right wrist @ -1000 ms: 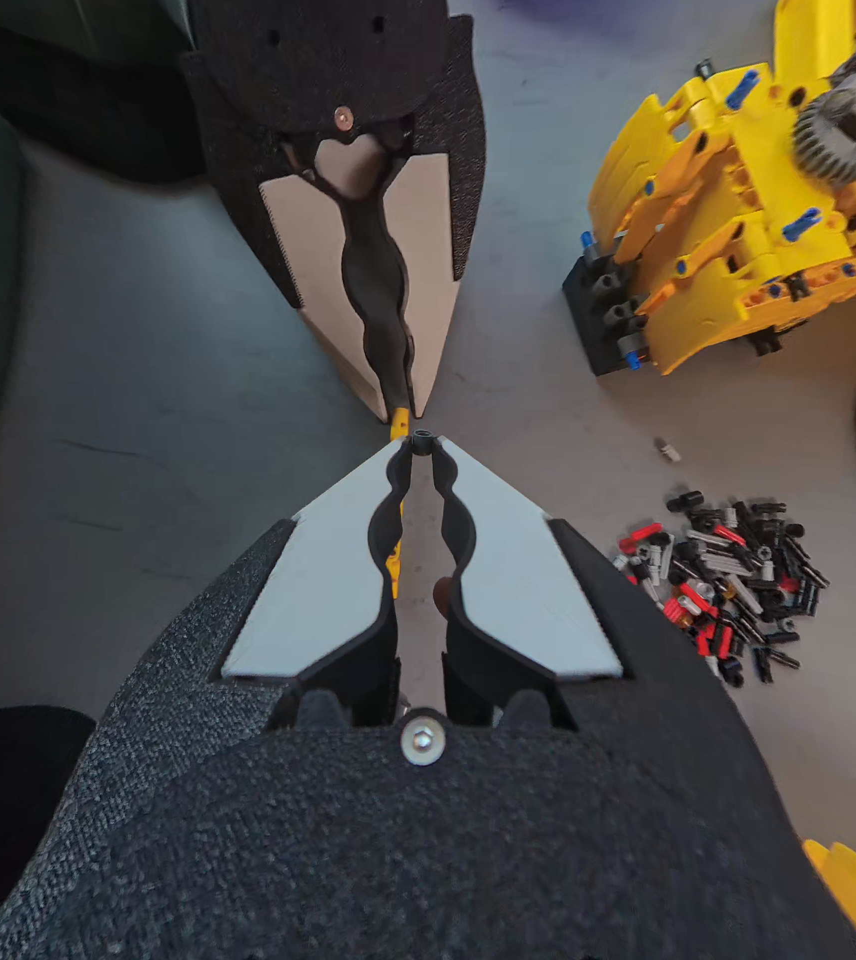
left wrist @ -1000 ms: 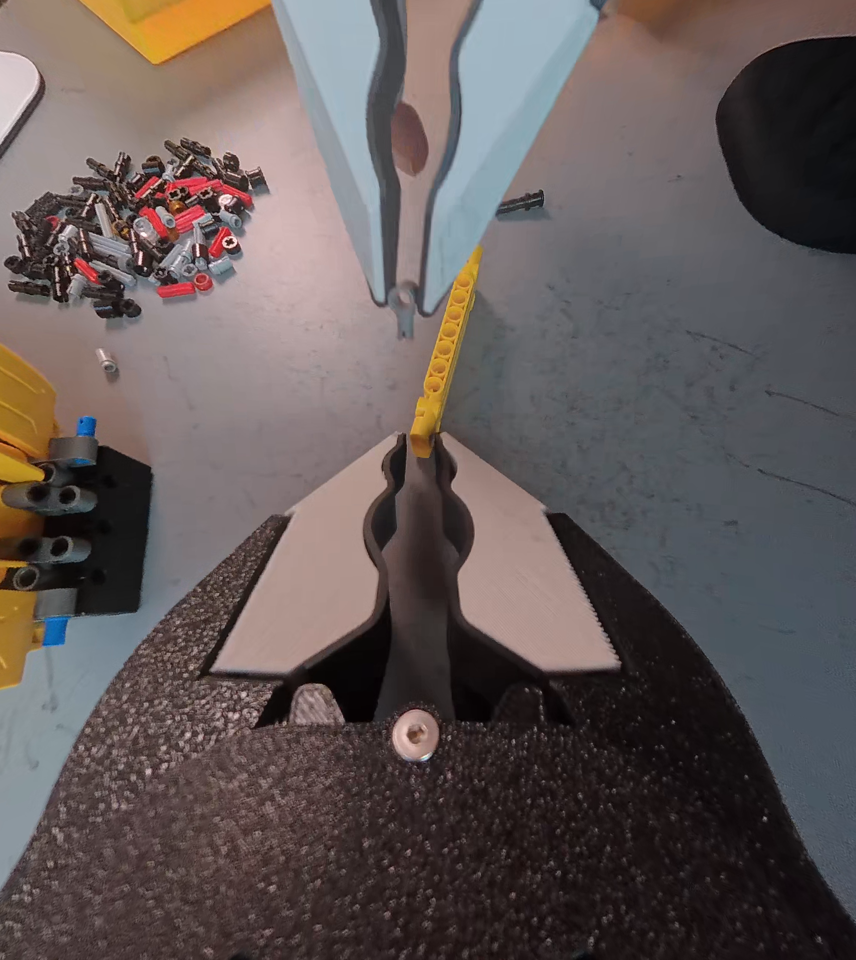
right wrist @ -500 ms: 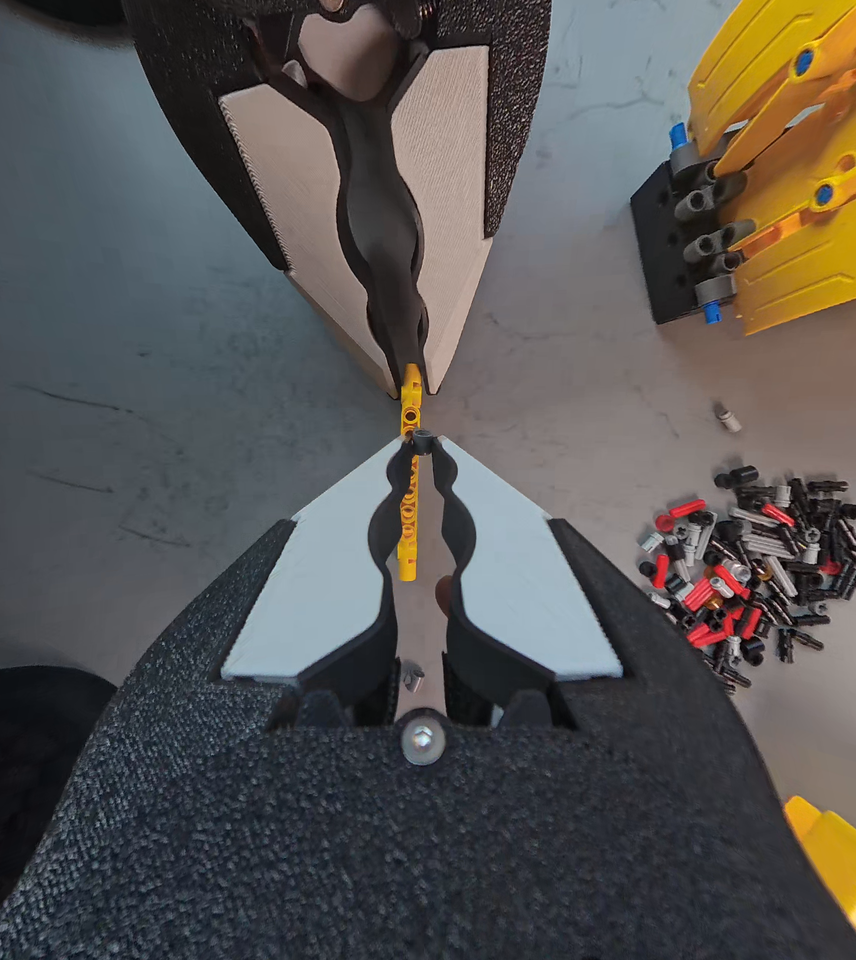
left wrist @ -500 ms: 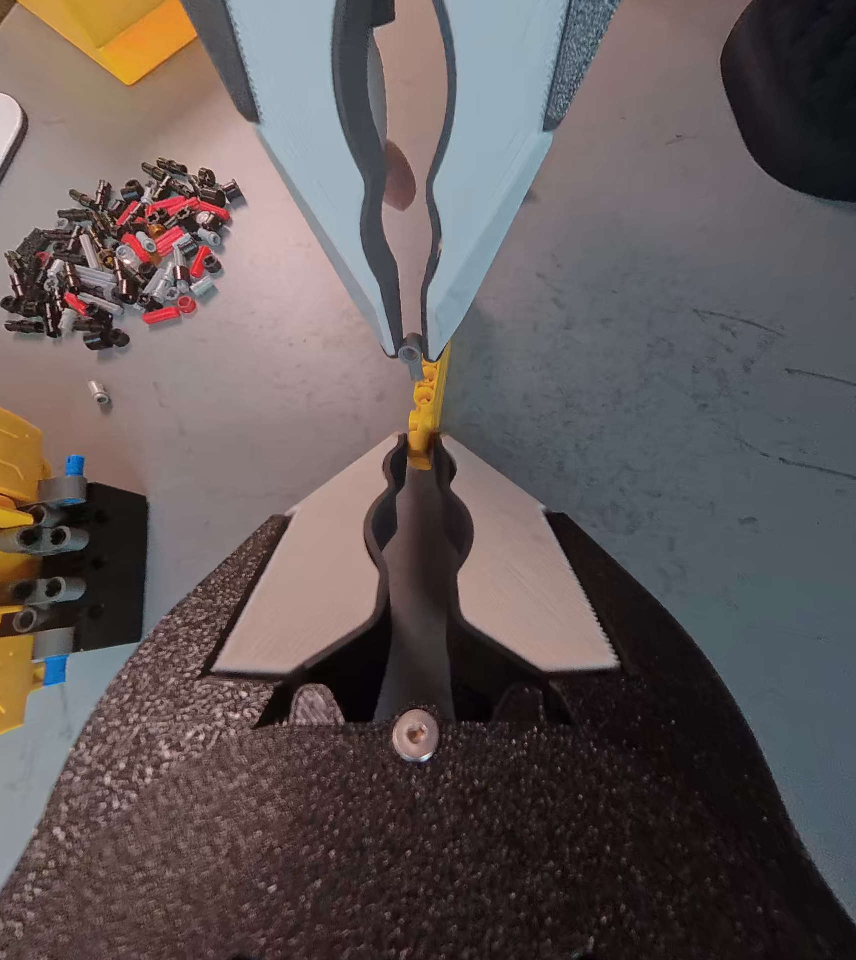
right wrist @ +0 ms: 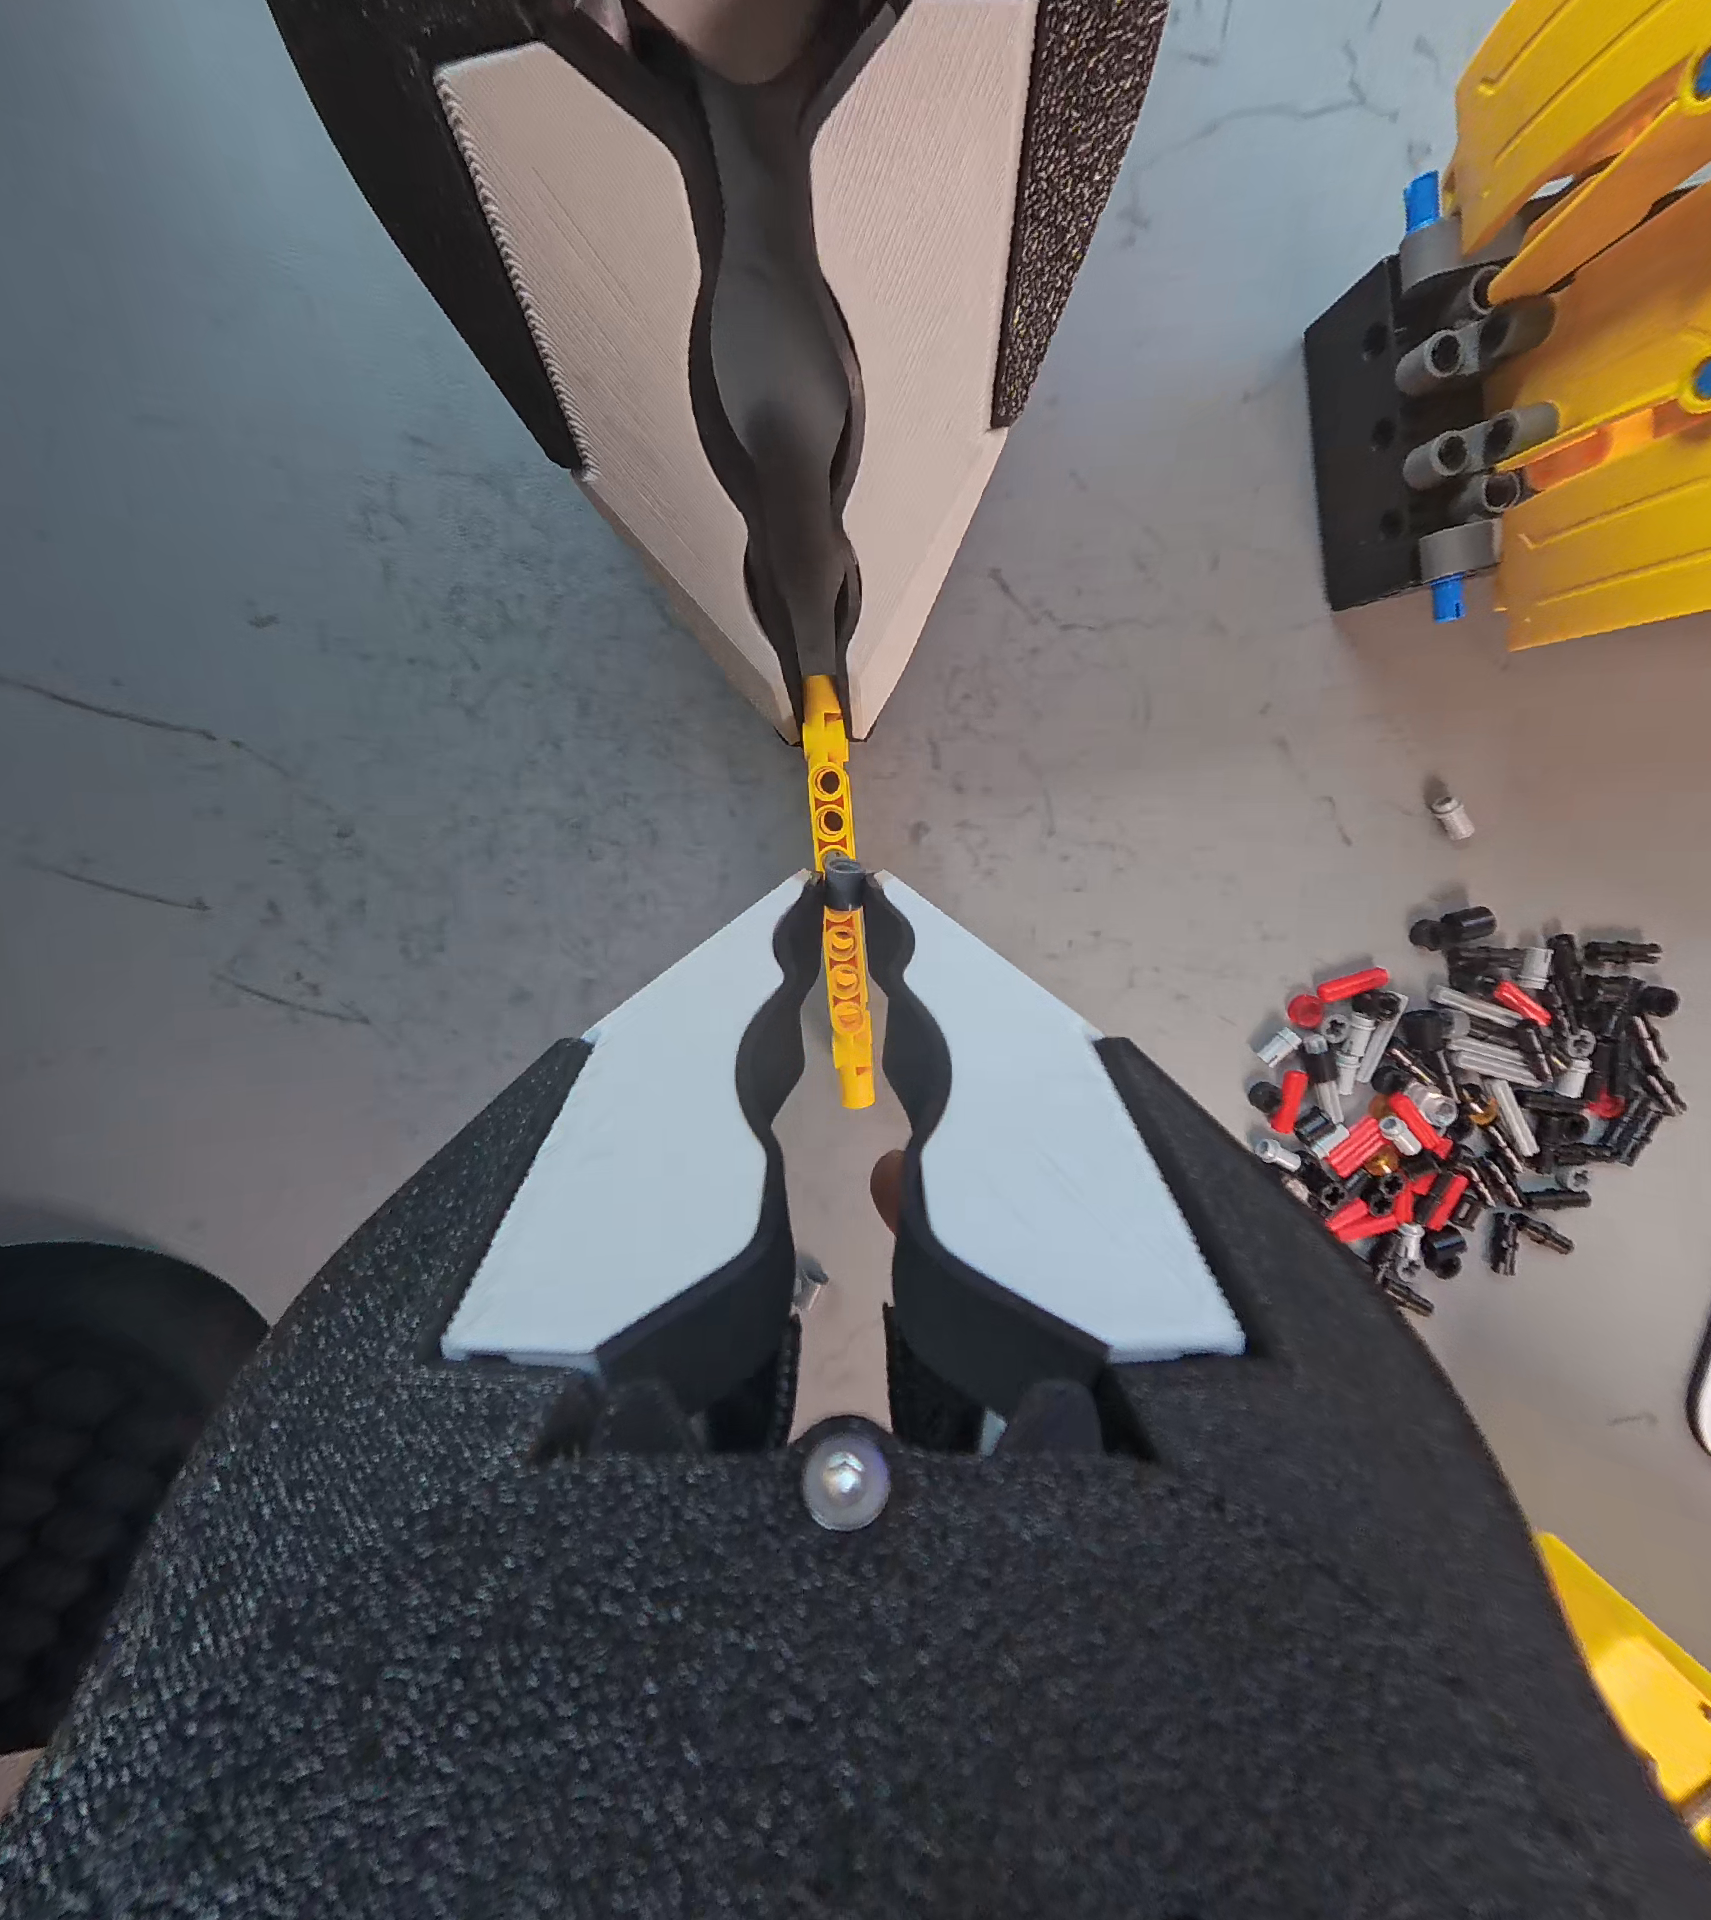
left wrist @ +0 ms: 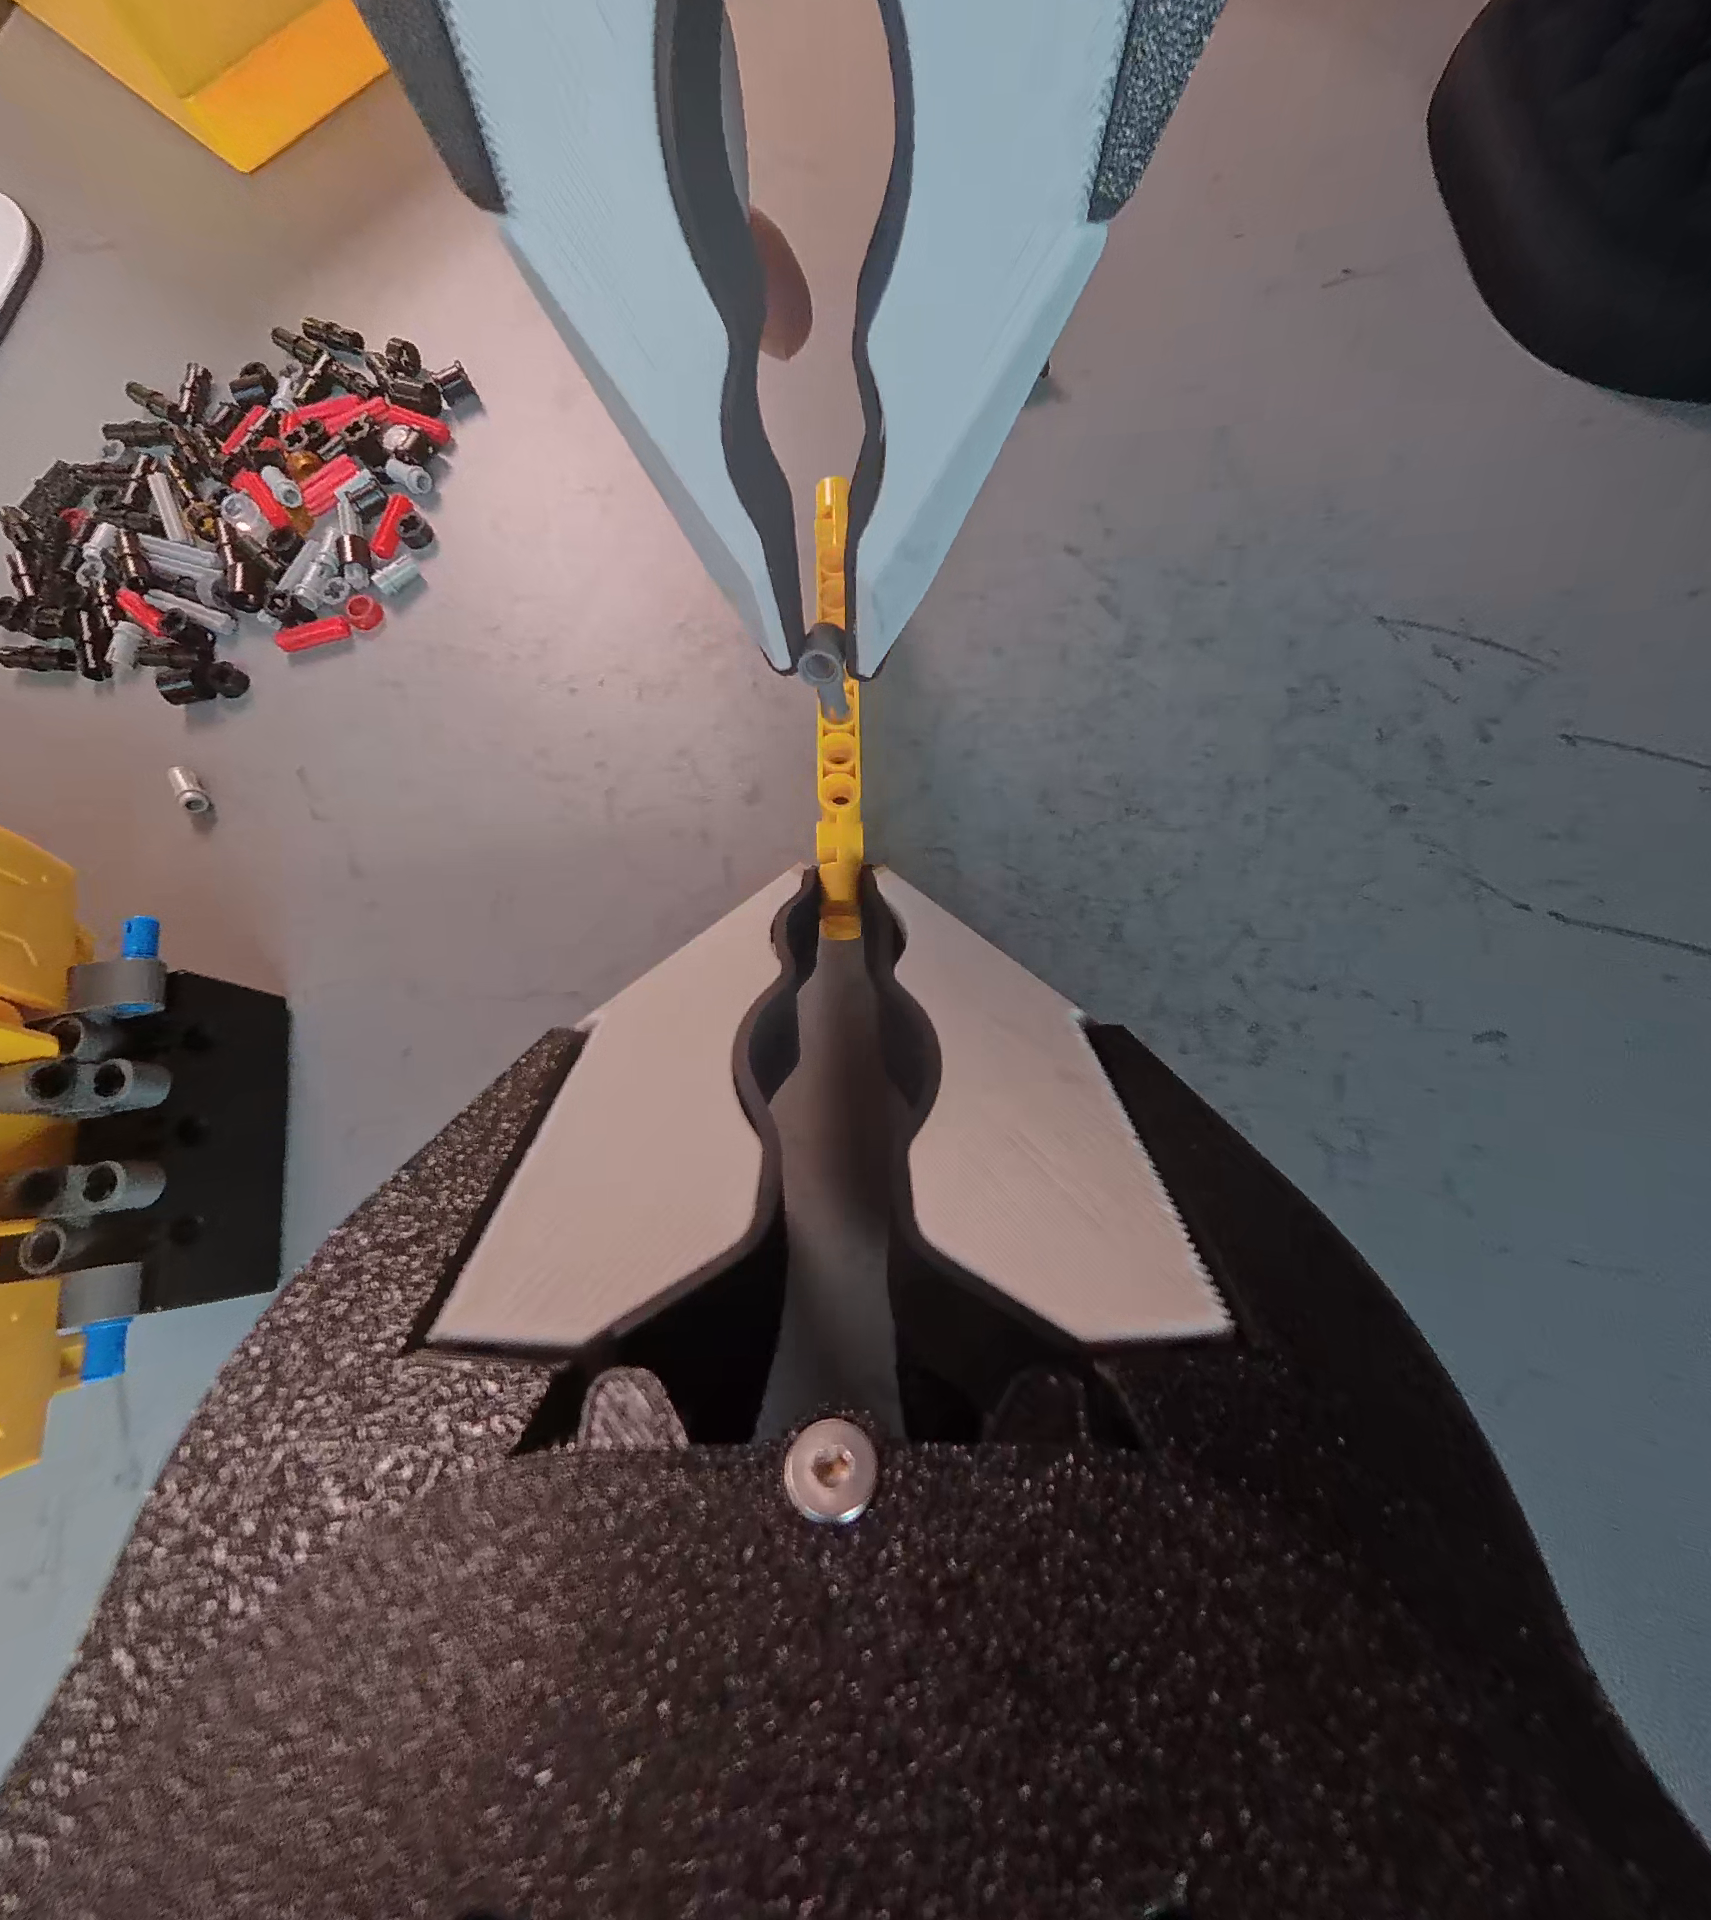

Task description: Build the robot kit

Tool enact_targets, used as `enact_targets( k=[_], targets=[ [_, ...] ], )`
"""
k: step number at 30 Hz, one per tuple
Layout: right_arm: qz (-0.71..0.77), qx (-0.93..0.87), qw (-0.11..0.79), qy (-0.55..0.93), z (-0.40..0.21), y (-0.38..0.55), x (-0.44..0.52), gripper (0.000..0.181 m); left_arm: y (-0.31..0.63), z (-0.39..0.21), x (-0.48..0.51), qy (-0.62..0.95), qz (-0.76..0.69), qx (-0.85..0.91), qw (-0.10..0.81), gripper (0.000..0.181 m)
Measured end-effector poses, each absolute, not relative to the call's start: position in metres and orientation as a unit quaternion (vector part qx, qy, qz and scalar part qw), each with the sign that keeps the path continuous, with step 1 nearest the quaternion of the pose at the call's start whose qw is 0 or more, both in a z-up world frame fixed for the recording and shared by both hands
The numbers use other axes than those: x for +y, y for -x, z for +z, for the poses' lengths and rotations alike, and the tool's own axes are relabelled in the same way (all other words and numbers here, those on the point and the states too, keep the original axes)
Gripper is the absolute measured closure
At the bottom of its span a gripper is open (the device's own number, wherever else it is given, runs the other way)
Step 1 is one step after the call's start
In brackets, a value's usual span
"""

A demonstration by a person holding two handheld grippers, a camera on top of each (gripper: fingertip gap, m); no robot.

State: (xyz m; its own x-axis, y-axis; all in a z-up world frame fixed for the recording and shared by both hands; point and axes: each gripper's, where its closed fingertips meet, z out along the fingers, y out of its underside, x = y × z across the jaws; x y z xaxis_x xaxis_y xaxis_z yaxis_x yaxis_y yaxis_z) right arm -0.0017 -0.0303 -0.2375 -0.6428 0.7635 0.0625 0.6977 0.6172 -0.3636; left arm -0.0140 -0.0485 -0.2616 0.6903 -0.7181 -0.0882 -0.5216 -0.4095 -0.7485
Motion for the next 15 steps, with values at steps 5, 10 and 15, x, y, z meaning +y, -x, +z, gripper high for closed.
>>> enact_targets(
  k=[5,10,15],
  targets=[
    [0.134,-0.903,0.102,0.395,-0.2388,0.0013,-0.0299,0.174,0.0139,-0.2616,-0.0485,0.831,-0.128,0.372,0.394,0.174],
    [0.111,-0.917,0.102,0.369,-0.2387,0.0029,-0.0309,0.174,0.0147,-0.2614,-0.0487,0.831,-0.129,0.371,0.393,0.174],
    [0.089,-0.93,0.103,0.343,-0.2386,0.0039,-0.0317,0.174,0.0147,-0.2611,-0.0487,0.831,-0.13,0.37,0.394,0.174]
  ],
)
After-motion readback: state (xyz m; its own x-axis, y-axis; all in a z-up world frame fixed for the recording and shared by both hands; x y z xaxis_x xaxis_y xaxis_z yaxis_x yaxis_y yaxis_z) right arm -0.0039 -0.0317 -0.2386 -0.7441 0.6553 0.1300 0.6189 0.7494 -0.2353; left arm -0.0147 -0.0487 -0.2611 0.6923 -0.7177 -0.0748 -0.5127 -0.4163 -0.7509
